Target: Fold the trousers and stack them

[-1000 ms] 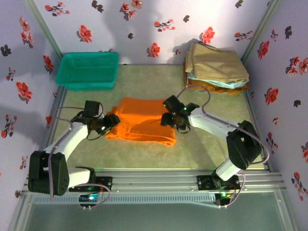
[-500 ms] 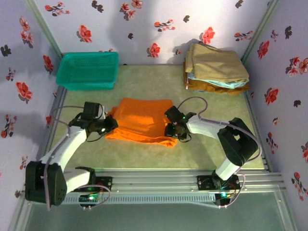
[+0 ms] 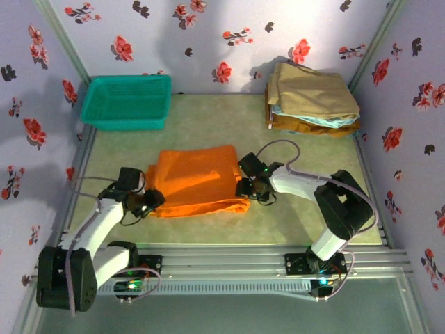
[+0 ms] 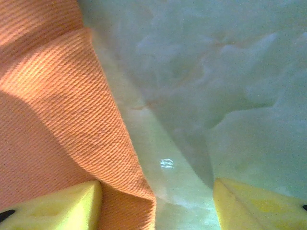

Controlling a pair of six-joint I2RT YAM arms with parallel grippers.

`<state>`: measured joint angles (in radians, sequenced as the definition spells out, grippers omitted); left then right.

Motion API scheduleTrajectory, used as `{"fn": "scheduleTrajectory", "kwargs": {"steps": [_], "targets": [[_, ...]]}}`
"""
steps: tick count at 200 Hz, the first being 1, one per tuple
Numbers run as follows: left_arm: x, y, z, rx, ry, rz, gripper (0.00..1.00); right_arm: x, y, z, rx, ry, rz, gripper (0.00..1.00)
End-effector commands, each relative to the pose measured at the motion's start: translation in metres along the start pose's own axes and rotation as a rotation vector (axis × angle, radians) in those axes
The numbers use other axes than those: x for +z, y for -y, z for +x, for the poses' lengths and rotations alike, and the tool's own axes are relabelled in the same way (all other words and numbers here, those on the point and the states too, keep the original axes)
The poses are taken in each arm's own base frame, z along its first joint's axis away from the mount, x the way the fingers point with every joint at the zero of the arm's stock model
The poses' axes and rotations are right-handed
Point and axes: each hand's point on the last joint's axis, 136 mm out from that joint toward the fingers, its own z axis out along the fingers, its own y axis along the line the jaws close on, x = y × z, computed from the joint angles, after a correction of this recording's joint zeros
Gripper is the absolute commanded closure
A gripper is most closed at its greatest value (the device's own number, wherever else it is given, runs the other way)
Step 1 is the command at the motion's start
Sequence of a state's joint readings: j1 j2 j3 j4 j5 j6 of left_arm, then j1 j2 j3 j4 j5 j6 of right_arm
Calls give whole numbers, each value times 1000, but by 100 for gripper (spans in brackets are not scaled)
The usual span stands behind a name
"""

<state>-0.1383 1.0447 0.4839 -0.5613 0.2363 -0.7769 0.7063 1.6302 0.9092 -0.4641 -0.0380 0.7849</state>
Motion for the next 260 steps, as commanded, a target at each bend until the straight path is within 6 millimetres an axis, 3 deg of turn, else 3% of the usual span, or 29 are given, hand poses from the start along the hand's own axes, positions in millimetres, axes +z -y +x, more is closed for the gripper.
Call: {"fn": "scheduleTrajectory", "kwargs": {"steps": [1,11,18,37,48,58,74,93,106,127,141,157,174,189,205,212,231,240,260], "targets": [[-25,5,-15,-49,88,-6,13,-33,1,-19,-28,69,28,36],[-48,13,-22,-30,147,15,10,-47,-8,-28,-38,97,5,35],[-69,20,-28,-9,198,35,1,-55,-15,-33,-44,112,-17,35],[-117,43,-44,61,324,99,0,-71,-39,-47,-58,145,-88,36],[-130,61,-54,108,351,139,0,-75,-56,-55,-63,156,-136,41],[-129,82,-62,151,329,185,1,-72,-73,-61,-68,151,-178,48],[-112,117,-72,210,272,256,21,-58,-96,-70,-62,137,-222,74],[-75,133,-81,232,220,253,80,-30,-111,-76,-29,101,-244,97],[-45,128,-82,229,176,223,100,-5,-107,-76,6,77,-221,100],[-1,101,-77,199,129,156,100,37,-86,-64,52,3,-159,100],[21,78,-71,160,104,120,100,55,-69,-56,71,-33,-118,100],[35,53,-66,107,90,87,100,58,-54,-54,77,-50,-94,100],[43,31,-63,43,84,59,100,44,-45,-62,72,-31,-92,100],[46,23,-59,25,79,50,100,18,-42,-78,57,14,-100,89],[44,22,-55,26,70,55,100,-15,-31,-107,28,112,-52,56],[42,24,-54,30,65,67,100,-29,-22,-121,6,164,9,47],[30,34,-52,44,77,119,76,-59,9,-163,-72,292,260,27],[22,37,-50,53,84,133,63,-70,26,-186,-121,344,425,22],[6,42,-48,67,102,162,49,-74,52,-229,-232,383,774,11]]}}
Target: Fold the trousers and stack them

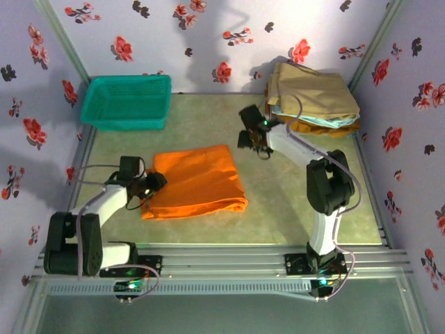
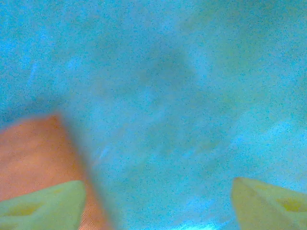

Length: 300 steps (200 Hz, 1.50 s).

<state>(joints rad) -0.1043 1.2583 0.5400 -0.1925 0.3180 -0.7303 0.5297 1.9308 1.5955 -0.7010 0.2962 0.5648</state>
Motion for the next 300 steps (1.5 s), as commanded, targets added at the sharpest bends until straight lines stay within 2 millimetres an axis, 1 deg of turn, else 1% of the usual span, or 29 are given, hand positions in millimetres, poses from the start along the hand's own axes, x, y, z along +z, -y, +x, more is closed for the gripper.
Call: {"fn": "scheduleTrajectory", "kwargs": {"steps": [1,15,24,38,58,72,103,114,128,144,149,157,166,170,179,191,198,203,220,235,239,247,250,278,289,300], "targets": [[-15,-8,10,-7,-11,-26,48,14,64,-32,-292,58,515,10],[-23,-2,12,-6,-2,2,40,31,64,-56,-368,85,636,3],[-26,0,12,-6,4,17,36,44,60,-68,-403,91,656,2],[-29,4,12,-11,9,38,34,61,58,-87,-433,119,699,1],[-30,9,11,-15,6,64,34,89,60,-101,-463,107,720,1],[-30,13,10,-16,6,79,34,101,71,-115,-489,116,788,1],[-30,18,8,-26,11,107,34,132,94,-123,-568,61,853,1],[-31,20,6,-24,16,111,34,140,107,-124,-582,47,895,2],[-32,21,5,-24,16,113,34,146,126,-123,-576,11,916,8],[-32,22,4,-25,17,112,35,153,148,-118,-542,-42,892,17],[-32,23,3,-23,20,116,35,155,154,-117,-531,-51,886,22],[-32,23,3,-26,21,115,36,158,160,-114,-516,-69,870,34],[-31,23,1,-28,25,114,36,161,163,-111,-499,-80,843,46],[-31,23,1,-30,24,111,37,162,162,-109,-495,-83,830,52],[-30,23,0,-34,26,109,38,163,159,-108,-489,-83,804,69],[-31,25,-2,-34,26,109,40,162,154,-106,-473,-82,766,85],[-31,26,-4,-32,27,110,41,159,152,-106,-458,-83,744,95],[-32,26,-4,-29,27,108,42,155,150,-106,-443,-79,730,100],[-35,29,-7,-23,33,107,45,140,139,-103,-397,-62,672,100],[-37,29,-11,-22,44,103,47,128,122,-93,-383,-33,614,100],[-38,30,-12,-22,46,104,47,122,117,-91,-373,-21,596,100],[-39,30,-14,-23,52,105,48,118,107,-81,-369,-17,560,100],[-39,31,-14,-23,54,106,48,114,103,-81,-363,-4,550,100],[-43,34,-15,-24,59,124,51,107,88,-57,-350,-17,510,100],[-44,35,-14,-20,59,129,51,104,71,-42,-364,-22,481,100],[-45,33,-13,-17,60,127,52,100,47,-24,-384,-25,435,100]]}}
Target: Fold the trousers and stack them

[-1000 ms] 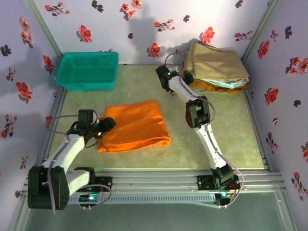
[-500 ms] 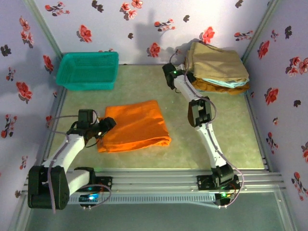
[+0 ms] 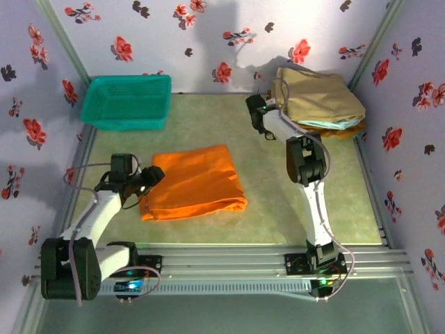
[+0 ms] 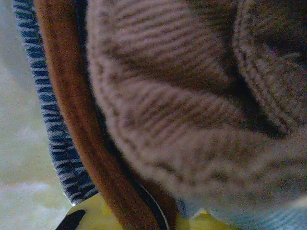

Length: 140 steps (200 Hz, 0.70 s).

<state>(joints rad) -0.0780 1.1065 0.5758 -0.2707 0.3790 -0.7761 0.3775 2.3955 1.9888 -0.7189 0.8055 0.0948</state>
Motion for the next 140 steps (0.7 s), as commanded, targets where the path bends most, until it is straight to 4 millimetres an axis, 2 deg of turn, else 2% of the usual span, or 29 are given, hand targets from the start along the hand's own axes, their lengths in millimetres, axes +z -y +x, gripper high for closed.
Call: {"fn": "scheduleTrajectory", "kwargs": {"steps": [1,20,35,47,53,56,62,75,82,88,111,128,140], "targets": [[-9,6,-2,11,7,21,52,-42,-59,35,-18,-48,-170,100],[-10,2,0,7,11,18,52,-77,-97,43,-50,-17,-229,100],[-11,-3,3,-1,10,10,51,-95,-122,51,-75,-19,-267,100],[-12,-9,4,-12,9,-7,45,-104,-135,55,-83,-24,-283,100],[-13,-11,4,-19,10,-15,39,-107,-138,57,-83,-29,-291,100],[-14,-13,5,-21,11,-22,34,-107,-139,57,-85,-35,-291,100],[-16,-16,4,-21,17,-39,27,-110,-137,56,-80,-41,-290,91],[-22,-21,4,-13,29,-82,16,-123,-130,50,-70,-38,-306,61],[-26,-24,2,-2,41,-109,6,-131,-129,49,-69,-35,-335,53],[-30,-27,0,7,48,-139,0,-142,-126,47,-63,-31,-370,49],[-38,-45,0,-3,52,-254,0,-187,-109,41,-22,10,-502,37],[-32,-60,6,-29,25,-312,0,-221,-96,44,29,40,-615,31],[-24,-68,11,-41,1,-332,0,-242,-95,57,54,33,-720,30]]}}
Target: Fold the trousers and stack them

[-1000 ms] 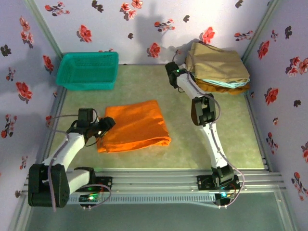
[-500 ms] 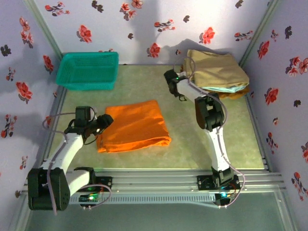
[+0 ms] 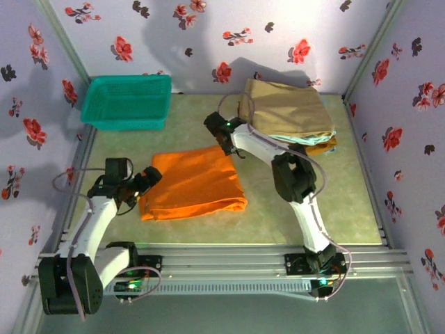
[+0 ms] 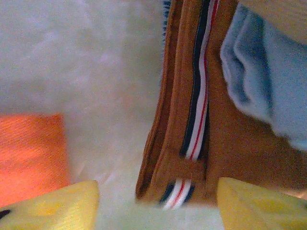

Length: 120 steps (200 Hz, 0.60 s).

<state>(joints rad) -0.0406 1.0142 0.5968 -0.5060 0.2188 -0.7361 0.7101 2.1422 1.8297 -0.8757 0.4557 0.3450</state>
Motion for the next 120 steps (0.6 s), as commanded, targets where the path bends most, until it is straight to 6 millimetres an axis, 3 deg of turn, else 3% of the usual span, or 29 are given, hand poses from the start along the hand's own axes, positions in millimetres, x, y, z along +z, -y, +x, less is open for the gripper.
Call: {"fn": "scheduleTrajectory", "kwargs": {"steps": [1,17,40,62,82,99,120], "targets": [[9,-27,8,-10,-42,-127,0,-60,-17,5,98,42,-255,29],[23,-28,15,-1,-84,-119,0,-73,-26,25,136,34,-366,28],[41,-24,24,25,-149,-79,3,-73,-37,59,196,-6,-491,26],[50,-29,33,35,-193,-77,22,-65,-55,88,241,-72,-600,26],[52,-36,36,14,-185,-95,52,-52,-70,110,289,-129,-674,27],[52,-40,40,8,-189,-103,54,-35,-72,126,306,-167,-660,28],[54,-47,45,6,-202,-127,66,-23,-76,137,314,-193,-663,31]]}}
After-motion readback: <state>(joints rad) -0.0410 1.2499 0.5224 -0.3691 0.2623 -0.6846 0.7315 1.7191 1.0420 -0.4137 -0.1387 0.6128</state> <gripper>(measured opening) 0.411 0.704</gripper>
